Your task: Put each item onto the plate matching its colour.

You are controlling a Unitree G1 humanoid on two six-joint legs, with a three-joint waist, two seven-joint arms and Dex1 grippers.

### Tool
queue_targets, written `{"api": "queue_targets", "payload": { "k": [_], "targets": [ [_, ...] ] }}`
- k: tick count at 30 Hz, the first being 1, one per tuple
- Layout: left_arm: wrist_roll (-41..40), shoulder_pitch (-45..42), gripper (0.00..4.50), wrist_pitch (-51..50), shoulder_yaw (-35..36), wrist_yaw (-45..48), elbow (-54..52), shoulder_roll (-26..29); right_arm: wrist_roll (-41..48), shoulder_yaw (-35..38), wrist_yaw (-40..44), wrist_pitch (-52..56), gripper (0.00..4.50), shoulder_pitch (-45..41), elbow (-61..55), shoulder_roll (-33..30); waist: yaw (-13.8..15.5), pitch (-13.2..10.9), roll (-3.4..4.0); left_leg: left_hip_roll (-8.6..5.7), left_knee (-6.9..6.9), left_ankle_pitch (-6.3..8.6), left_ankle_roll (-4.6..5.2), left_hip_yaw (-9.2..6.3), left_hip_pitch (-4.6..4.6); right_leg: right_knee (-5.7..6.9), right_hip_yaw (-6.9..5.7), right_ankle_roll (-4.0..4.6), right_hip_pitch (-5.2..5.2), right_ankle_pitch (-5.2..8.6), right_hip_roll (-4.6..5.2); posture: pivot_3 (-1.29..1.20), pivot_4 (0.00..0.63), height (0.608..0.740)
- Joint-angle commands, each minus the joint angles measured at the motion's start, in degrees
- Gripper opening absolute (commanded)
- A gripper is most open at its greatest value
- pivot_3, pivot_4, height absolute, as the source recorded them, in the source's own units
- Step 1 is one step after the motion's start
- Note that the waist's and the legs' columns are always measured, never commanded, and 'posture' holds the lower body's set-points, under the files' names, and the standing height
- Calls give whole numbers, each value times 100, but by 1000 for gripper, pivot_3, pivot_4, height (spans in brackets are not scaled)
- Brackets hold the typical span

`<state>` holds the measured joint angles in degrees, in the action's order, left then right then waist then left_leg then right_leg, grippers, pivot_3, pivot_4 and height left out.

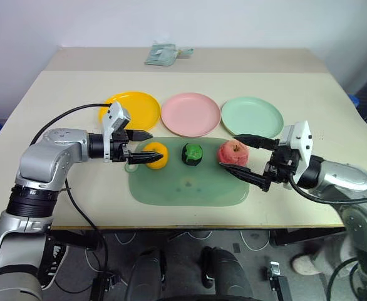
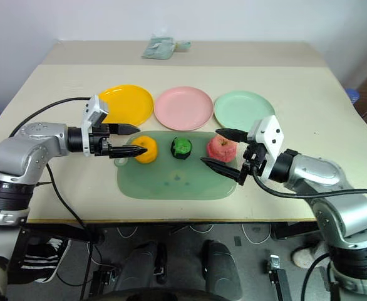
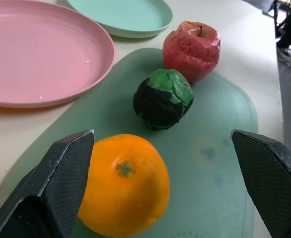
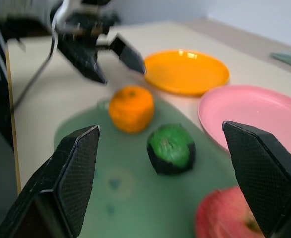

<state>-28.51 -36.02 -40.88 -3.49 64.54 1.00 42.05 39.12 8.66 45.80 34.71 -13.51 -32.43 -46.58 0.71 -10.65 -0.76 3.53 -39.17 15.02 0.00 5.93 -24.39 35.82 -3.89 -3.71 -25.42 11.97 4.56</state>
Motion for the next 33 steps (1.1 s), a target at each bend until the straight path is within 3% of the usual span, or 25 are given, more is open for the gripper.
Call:
{"api": "queue_targets", "payload": {
  "k": [1,6,25,29,33],
  "targets": [
    [27,-119,4500,121,47,37,-75,-14,223,345,201,66,4028,-160,-342,-334,1,0,0,0,1,0,0,-1,0,0,0,0,0,0,0,0,150,740],
    [193,-198,4500,315,-29,131,209,-58,265,514,354,51,4028,-191,-272,-574,3,0,-1,0,0,0,0,0,0,-1,0,0,0,0,0,0,150,740],
    [1127,-41,4500,1435,-506,408,1274,-234,122,426,232,-17,4028,-156,-186,-434,2,0,-1,-1,-1,0,0,1,-2,-1,0,0,0,0,1,0,150,740],
    [1198,-36,3322,1748,-408,404,1392,-321,126,442,202,-16,4084,-154,-202,-430,1,0,-1,0,-1,0,0,0,-1,-1,0,0,0,0,1,0,150,740],
    [1056,-168,3322,1761,-157,276,1457,-456,139,442,181,-21,4084,-179,-197,-419,7,0,-1,0,-1,0,0,0,-2,-1,0,0,0,0,2,0,150,740]
  ]
}}
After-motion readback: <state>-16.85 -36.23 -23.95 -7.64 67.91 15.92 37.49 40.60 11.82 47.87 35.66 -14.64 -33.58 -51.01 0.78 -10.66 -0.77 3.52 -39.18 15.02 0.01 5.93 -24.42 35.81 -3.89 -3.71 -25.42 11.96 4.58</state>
